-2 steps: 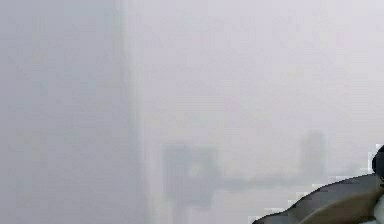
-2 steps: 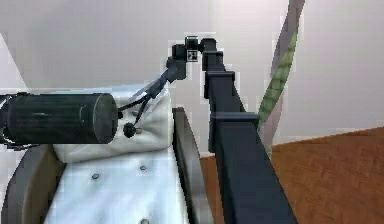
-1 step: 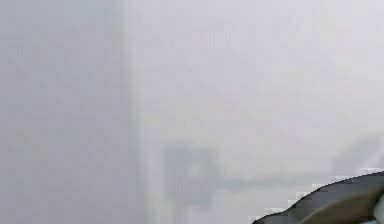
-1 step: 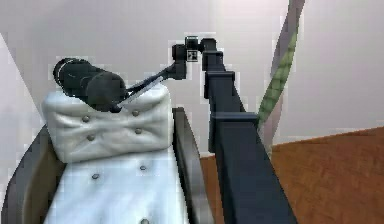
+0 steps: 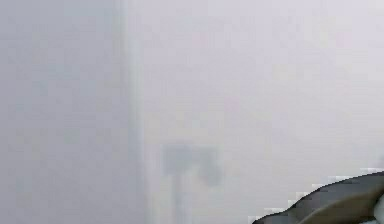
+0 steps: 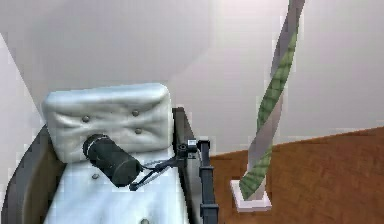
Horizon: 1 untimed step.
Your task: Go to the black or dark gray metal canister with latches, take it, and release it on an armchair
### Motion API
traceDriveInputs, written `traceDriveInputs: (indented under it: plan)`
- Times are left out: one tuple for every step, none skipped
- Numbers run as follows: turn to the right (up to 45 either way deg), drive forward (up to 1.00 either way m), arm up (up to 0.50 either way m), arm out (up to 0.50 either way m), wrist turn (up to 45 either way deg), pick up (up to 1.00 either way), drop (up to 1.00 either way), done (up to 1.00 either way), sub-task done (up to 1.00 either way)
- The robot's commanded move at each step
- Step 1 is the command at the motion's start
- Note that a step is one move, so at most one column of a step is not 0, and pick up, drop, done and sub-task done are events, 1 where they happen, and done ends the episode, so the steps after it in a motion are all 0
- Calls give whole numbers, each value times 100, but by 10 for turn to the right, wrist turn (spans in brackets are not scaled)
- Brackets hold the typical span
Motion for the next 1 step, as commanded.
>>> traceDriveInputs:
  plan:
    - [0,0,-32,0,0,0,0,0,0]
